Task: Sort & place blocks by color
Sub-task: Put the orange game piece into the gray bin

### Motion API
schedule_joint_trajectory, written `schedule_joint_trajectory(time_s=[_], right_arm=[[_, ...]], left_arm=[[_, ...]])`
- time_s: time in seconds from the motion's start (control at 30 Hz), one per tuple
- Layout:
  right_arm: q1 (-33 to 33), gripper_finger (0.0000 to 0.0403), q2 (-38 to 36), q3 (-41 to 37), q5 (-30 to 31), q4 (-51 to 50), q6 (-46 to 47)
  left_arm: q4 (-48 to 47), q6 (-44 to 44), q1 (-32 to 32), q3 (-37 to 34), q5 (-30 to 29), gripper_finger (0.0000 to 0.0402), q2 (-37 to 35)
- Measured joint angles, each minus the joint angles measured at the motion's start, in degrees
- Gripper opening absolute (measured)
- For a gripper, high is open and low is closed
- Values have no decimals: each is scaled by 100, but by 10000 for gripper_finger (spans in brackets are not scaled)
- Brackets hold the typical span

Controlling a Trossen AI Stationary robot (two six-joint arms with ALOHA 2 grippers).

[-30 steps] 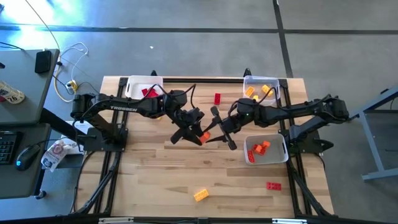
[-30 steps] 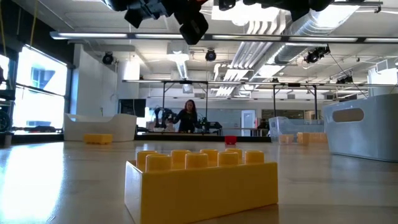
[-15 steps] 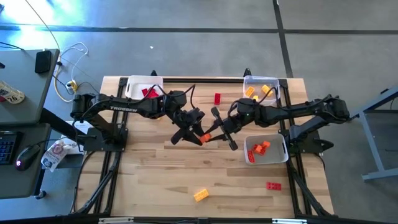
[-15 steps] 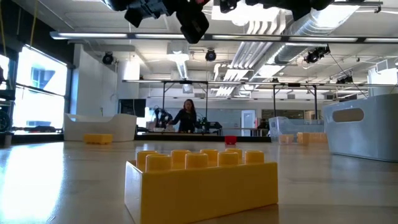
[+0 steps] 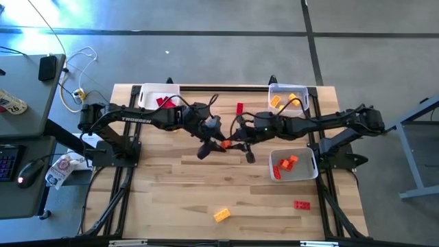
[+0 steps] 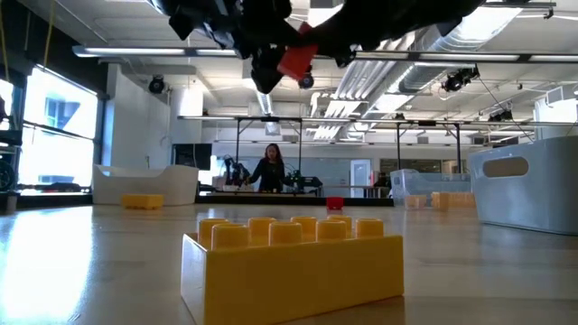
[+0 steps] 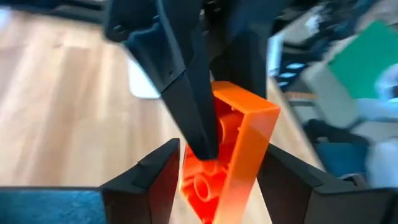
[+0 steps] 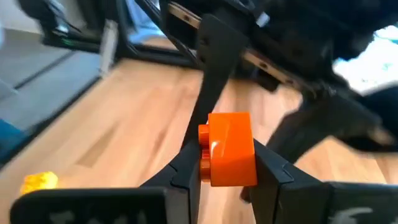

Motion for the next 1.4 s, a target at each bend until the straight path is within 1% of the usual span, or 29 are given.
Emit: schedule_joint_trajectory(time_s=[0.1, 0.17, 0.23, 0.33, 0.53, 0.63, 0.93, 1.03, 1.13, 1.2, 1.33, 1.4], right_arm=[[0, 76, 0, 0, 373, -310, 164], [4, 76, 0, 0, 536, -602, 348], [15, 76, 0, 0, 652, -873, 533], [71, 76, -10, 0, 984, -1281, 825], [320, 76, -186, -1, 1727, -2006, 1220], [443, 77, -345, -2, 2097, -2392, 1419], [772, 77, -1060, 0, 3150, -3648, 2138], [876, 77, -1367, 0, 3487, -4160, 2586], [997, 77, -1624, -1, 3666, -4728, 3197], [1096, 77, -1731, 0, 3737, -5150, 3681], [1300, 77, -1788, -2, 3776, -6000, 4632], [1423, 77, -1788, -1, 3776, -6353, 5043]], left_arm=[[-199, 127, 3, 2, -472, 194, 0], [-339, 126, 16, 2, -649, 197, 0], [-502, 131, 49, 4, -702, 199, -2], [-837, 136, 114, 7, -724, 199, -2], [-1522, 138, 302, 7, -1066, 200, -4], [-1868, 137, 415, 7, -1202, 200, -3], [-2864, 138, 737, 7, -1205, 200, -4], [-3182, 229, 828, 7, -1209, 200, -4], [-3524, 399, 897, 7, -1265, 200, -4], [-3793, 496, 914, 7, -1461, 200, -4], [-4290, 657, 916, 7, -2117, 200, -4], [-4461, 696, 916, 7, -2346, 200, -4]])
